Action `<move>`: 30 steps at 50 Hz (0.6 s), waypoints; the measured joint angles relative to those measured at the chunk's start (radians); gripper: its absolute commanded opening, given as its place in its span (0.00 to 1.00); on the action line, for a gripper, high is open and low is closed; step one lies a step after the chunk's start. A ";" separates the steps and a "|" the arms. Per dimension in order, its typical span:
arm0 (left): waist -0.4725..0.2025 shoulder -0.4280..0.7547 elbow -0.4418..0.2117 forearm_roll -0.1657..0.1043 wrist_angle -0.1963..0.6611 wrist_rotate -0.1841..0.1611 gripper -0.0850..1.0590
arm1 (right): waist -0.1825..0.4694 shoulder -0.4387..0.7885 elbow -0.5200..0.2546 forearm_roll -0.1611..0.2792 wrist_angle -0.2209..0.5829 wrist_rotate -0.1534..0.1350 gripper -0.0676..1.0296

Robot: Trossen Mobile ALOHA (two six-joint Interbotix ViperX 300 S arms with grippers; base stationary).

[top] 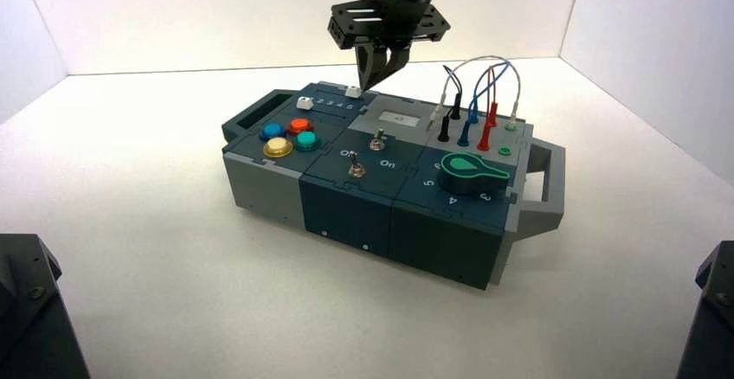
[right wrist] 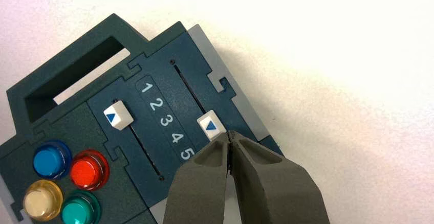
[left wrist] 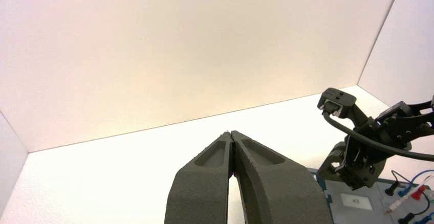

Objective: Move the top slider to position 3.

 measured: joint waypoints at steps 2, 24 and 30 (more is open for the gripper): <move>0.000 0.000 0.000 0.000 0.000 0.000 0.05 | 0.000 0.000 0.000 0.003 0.000 0.000 0.04; 0.000 0.000 0.000 0.000 -0.002 0.000 0.05 | 0.002 0.011 -0.003 0.020 0.000 0.002 0.04; -0.002 0.000 0.000 0.000 -0.002 0.000 0.05 | 0.006 0.015 -0.006 0.023 0.000 0.002 0.04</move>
